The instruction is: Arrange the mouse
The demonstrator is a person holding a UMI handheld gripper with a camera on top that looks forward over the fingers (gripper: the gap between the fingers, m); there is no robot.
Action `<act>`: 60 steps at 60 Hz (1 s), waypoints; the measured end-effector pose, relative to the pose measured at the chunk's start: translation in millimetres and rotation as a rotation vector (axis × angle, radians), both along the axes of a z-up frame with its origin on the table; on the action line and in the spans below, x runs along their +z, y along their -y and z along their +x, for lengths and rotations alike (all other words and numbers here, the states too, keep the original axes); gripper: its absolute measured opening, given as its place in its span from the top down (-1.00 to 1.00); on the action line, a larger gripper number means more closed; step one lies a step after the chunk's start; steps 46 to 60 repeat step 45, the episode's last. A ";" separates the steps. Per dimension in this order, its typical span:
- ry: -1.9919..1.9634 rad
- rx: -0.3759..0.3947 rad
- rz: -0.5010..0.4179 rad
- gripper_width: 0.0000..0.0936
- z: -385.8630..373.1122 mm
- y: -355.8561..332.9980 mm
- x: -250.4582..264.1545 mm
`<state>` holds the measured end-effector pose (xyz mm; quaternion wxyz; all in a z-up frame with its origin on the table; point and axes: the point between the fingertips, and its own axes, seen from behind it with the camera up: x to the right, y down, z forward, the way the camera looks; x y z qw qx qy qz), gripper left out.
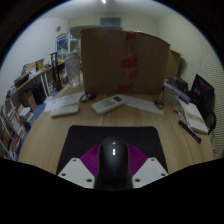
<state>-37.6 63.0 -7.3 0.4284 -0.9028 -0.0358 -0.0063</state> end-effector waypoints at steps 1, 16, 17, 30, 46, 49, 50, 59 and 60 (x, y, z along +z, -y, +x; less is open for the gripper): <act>-0.003 0.000 0.001 0.20 -0.2 0.8 -1.1; -0.024 -0.067 -0.041 -0.33 3.9 4.2 -2.3; -0.023 -0.079 -0.056 -0.37 5.1 6.9 -2.2; -0.014 -0.131 -0.047 -0.76 -16.1 53.0 50.5; 0.013 -0.183 -0.003 -0.76 -71.5 154.6 121.1; 0.013 -0.183 -0.003 -0.76 -71.5 154.6 121.1; 0.013 -0.183 -0.003 -0.76 -71.5 154.6 121.1; 0.013 -0.183 -0.003 -0.76 -71.5 154.6 121.1; 0.013 -0.183 -0.003 -0.76 -71.5 154.6 121.1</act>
